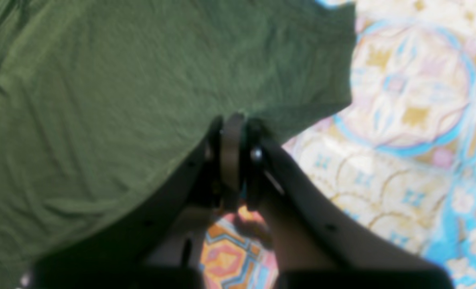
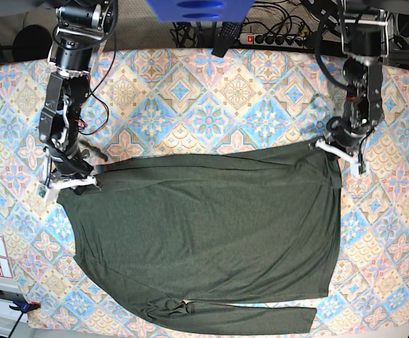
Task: Fold the T-shirt properly
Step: 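Drag both held edges back toward the collar, stretching the shirt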
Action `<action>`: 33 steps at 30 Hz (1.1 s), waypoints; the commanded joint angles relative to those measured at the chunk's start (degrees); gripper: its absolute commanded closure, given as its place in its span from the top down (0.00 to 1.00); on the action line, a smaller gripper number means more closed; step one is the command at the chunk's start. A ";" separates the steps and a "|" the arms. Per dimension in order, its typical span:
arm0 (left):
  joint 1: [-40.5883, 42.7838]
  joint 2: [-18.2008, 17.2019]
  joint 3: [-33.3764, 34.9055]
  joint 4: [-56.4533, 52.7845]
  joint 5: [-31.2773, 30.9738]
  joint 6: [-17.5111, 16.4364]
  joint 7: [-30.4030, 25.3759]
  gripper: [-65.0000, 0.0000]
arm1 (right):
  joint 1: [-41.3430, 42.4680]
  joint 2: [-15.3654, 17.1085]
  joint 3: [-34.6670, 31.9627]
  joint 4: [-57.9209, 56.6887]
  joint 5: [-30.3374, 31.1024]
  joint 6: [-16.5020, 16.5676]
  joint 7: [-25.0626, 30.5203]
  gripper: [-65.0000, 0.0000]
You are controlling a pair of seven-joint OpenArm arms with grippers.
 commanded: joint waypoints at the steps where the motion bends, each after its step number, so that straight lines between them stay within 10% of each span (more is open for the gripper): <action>1: 0.96 -1.91 -0.21 2.48 0.10 -0.23 0.13 0.00 | -0.70 0.41 0.15 2.07 0.21 0.16 0.73 0.00; 15: 17.93 -7.01 -1.62 15.23 0.10 -0.23 -0.22 0.00 | -14.15 0.68 6.22 9.89 0.21 0.16 0.73 0.00; 21: 23.56 -7.10 -6.63 16.46 0.10 -5.41 -0.22 0.00 | -19.69 0.68 8.59 13.50 0.21 0.16 0.64 0.00; 33: 21.89 -6.74 -11.38 16.46 0.10 -6.91 -0.13 0.00 | -23.03 0.59 8.15 18.25 0.21 0.16 0.64 0.00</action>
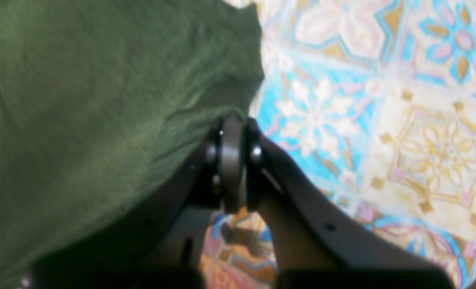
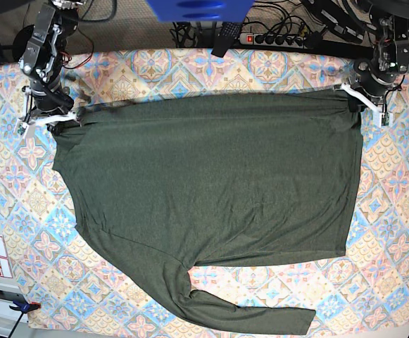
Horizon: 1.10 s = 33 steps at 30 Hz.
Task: Fold the T-shirt properly
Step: 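Drag both held edges back toward the collar, stretching the shirt, then lower both grippers and release the shirt edges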
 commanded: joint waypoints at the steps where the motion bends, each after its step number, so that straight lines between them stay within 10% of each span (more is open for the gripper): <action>1: -1.33 -1.13 -0.82 0.85 0.61 0.89 -1.03 0.00 | 0.27 0.76 0.44 0.63 -0.66 -0.65 2.00 0.00; 33: -31.31 3.62 -0.38 -14.62 1.13 1.07 -0.85 0.00 | 29.81 0.76 0.26 -26.01 -0.84 -0.65 2.61 0.00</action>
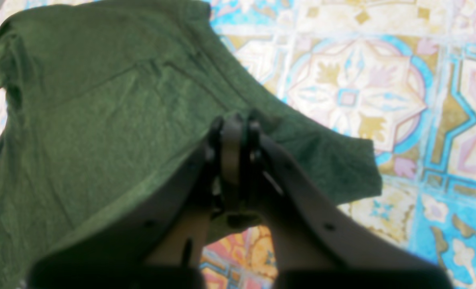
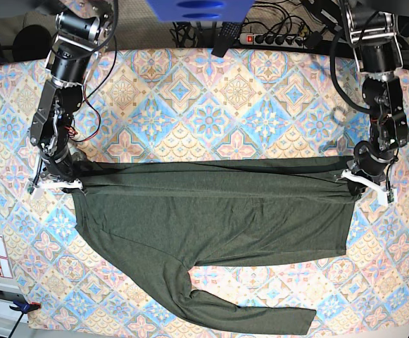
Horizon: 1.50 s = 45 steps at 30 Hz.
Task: Fold the T-shirt properly
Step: 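Lower both grippers and release the shirt edges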
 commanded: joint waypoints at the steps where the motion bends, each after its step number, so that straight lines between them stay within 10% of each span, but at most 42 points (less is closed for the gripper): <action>1: -1.41 -0.55 -0.44 0.17 0.08 0.39 -1.68 0.00 | 1.64 0.76 0.20 0.28 -0.07 0.05 1.65 0.00; 14: -5.19 -0.02 3.42 -7.56 0.17 0.66 -1.33 0.02 | 3.92 0.76 0.20 -4.55 -0.16 0.05 1.47 0.11; 26: -1.59 -1.52 1.49 -3.61 -0.44 0.74 9.57 0.58 | -0.47 0.76 0.72 4.94 0.11 -0.03 1.03 0.30; 45: -0.18 0.24 -1.24 -8.27 0.08 0.74 5.79 0.59 | -4.08 0.76 0.72 8.28 -0.07 -0.03 -0.99 0.30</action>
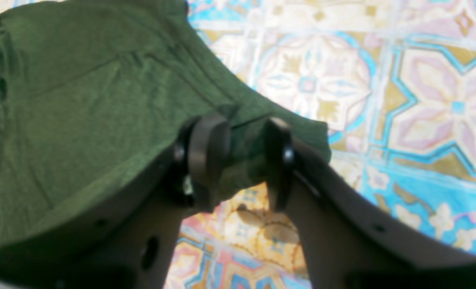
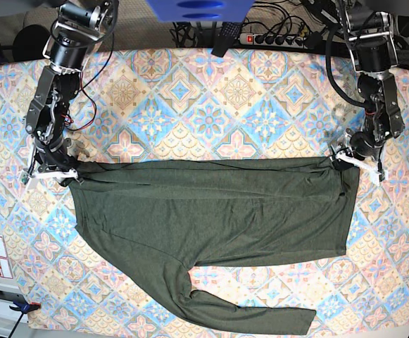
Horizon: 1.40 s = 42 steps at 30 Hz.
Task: Fold the T-shirt properly
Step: 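Lower both grippers and release the shirt edges, then pull the shirt edges with both grippers toward the collar end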
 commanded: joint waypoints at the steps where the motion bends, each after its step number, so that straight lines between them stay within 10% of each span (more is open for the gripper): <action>1: -0.62 -0.79 -0.21 0.52 -0.02 0.02 -1.01 0.59 | 1.04 0.72 0.09 0.96 0.32 0.16 1.09 0.30; 11: -3.43 3.17 4.98 -3.61 -0.02 0.02 -2.50 0.55 | 0.95 0.72 0.09 1.14 0.32 0.16 1.00 0.30; 20: -4.57 3.43 6.38 -4.40 -0.55 -0.42 -2.50 0.00 | -2.83 0.72 0.09 2.63 0.67 0.16 -1.11 0.31; 33: -4.40 1.94 6.38 -4.40 -0.55 -0.42 -2.59 0.00 | -3.53 0.63 0.53 -3.44 18.96 0.16 -2.52 0.49; 42: -4.40 1.85 6.38 -4.40 -0.55 -0.42 -2.59 0.00 | 2.09 0.63 3.26 -13.90 19.31 0.16 -2.25 0.49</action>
